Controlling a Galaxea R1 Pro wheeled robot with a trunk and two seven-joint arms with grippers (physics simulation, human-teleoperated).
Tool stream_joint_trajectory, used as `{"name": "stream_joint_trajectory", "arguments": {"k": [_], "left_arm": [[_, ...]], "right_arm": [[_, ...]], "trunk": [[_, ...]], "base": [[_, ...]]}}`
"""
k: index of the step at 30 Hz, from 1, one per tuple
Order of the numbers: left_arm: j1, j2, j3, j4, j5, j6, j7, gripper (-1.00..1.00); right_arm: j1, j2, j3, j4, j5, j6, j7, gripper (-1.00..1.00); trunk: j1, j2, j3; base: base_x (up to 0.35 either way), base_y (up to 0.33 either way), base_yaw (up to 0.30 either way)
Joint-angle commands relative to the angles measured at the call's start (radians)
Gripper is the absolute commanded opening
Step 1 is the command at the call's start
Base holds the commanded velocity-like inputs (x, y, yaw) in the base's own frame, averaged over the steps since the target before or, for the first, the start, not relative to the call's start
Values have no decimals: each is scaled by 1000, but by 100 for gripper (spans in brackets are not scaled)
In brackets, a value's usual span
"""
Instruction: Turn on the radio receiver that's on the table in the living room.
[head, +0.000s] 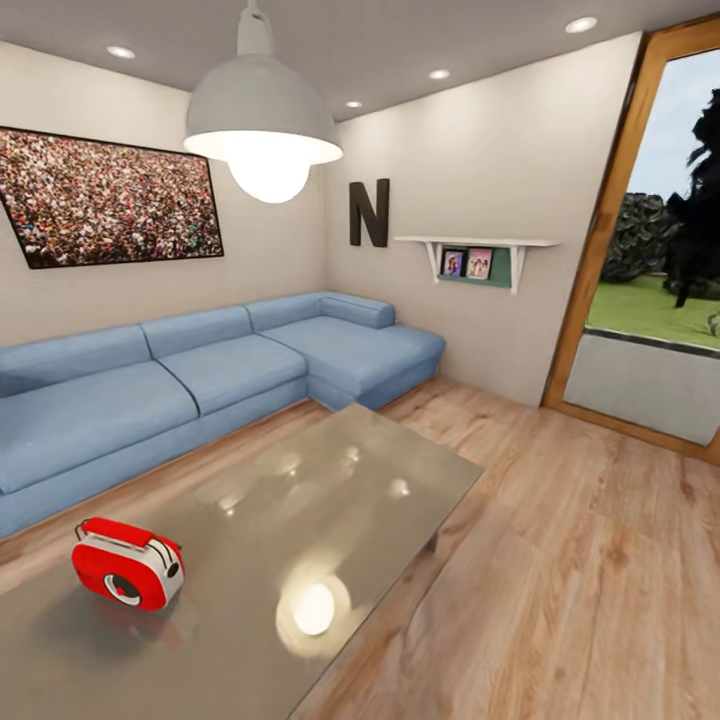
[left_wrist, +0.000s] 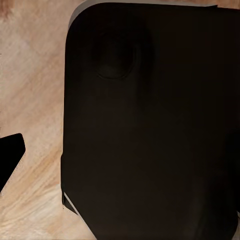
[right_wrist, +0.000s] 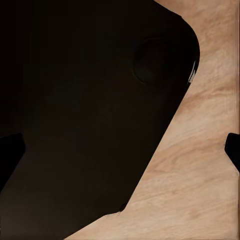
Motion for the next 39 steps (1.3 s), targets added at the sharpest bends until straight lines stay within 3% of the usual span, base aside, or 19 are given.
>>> {"name": "stream_joint_trajectory", "arguments": {"k": [1, 15, 39], "left_arm": [[0, 0, 0, 0, 0, 0, 0, 100], [0, 0, 0, 0, 1, 0, 0, 100], [0, 0, 0, 0, 3, 0, 0, 100]], "right_arm": [[0, 0, 0, 0, 0, 0, 0, 100], [0, 0, 0, 0, -1, -1, 0, 100], [0, 0, 0, 0, -1, -2, 0, 100]], "trunk": [[0, 0, 0], [0, 0, 0], [0, 0, 0]], "base": [[315, 0, 9], [294, -17, 63], [10, -4, 284]]}}
